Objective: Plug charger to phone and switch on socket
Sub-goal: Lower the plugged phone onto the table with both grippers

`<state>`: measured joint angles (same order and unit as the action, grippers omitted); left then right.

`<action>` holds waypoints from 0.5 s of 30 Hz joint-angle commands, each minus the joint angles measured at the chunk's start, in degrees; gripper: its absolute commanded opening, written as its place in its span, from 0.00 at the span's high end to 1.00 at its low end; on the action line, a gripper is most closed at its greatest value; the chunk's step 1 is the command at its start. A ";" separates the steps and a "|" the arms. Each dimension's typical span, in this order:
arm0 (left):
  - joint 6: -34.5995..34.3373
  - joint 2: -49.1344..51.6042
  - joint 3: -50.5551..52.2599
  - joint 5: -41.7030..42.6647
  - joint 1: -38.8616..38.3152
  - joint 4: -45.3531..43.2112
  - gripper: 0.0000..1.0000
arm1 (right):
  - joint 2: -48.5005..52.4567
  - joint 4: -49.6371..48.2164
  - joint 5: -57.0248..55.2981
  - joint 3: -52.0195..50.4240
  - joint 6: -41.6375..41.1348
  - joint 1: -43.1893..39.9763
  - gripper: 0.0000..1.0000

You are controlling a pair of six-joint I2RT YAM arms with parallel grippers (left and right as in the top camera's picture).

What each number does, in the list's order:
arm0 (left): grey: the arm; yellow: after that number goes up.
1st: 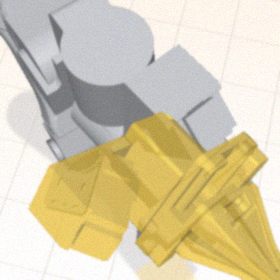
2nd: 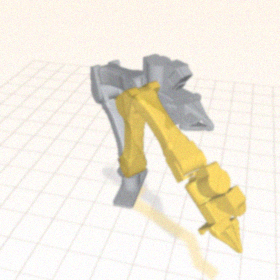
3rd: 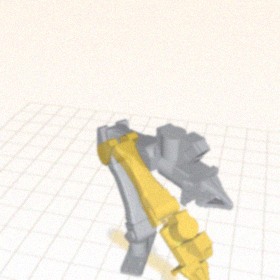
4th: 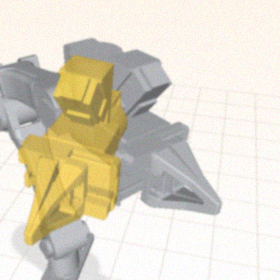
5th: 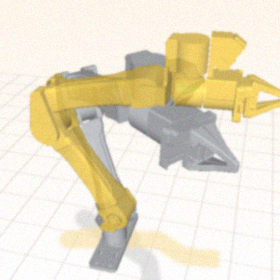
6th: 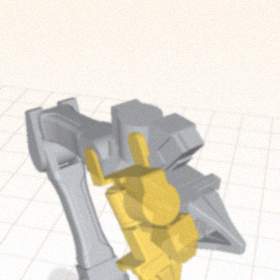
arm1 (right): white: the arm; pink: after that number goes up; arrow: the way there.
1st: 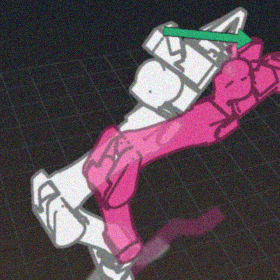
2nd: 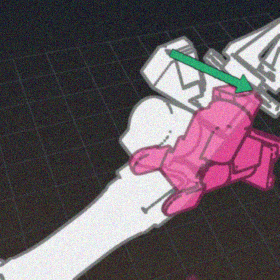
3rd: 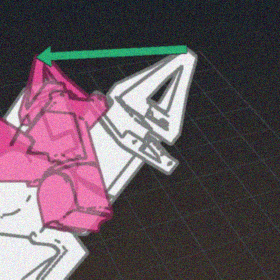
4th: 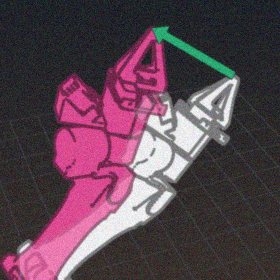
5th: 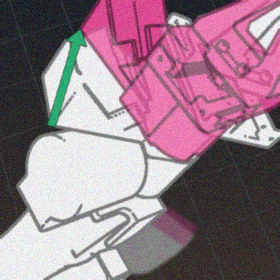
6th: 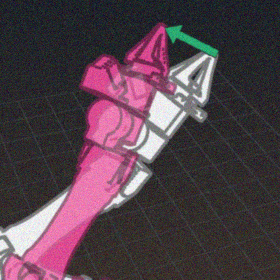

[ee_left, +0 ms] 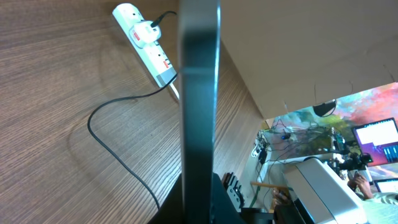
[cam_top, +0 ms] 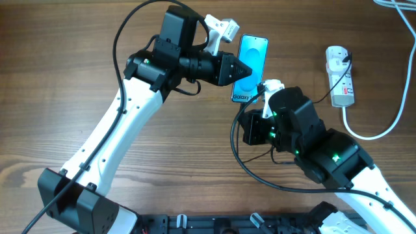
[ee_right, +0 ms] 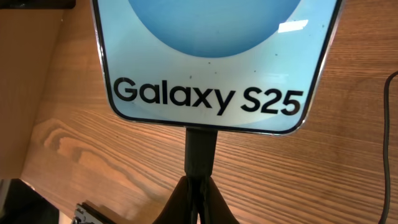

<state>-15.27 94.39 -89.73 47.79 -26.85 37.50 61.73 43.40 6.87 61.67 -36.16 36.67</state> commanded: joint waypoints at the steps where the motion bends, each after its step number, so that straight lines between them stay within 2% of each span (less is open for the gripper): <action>1: 1.40 -1.70 -0.26 2.54 -0.66 1.60 0.96 | -0.09 -2.86 -6.05 1.77 0.17 -0.44 0.96; 11: 1.40 -1.70 -0.26 2.51 -0.66 1.99 0.96 | -0.13 -2.86 -7.13 1.77 0.46 -0.44 0.95; 15: 1.40 -1.70 -0.26 2.49 -0.66 1.99 0.96 | -0.13 -2.82 -7.54 1.77 1.46 -0.44 0.90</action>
<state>-15.25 94.28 -89.95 47.55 -26.83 37.76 61.73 43.20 5.72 61.67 -35.70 36.97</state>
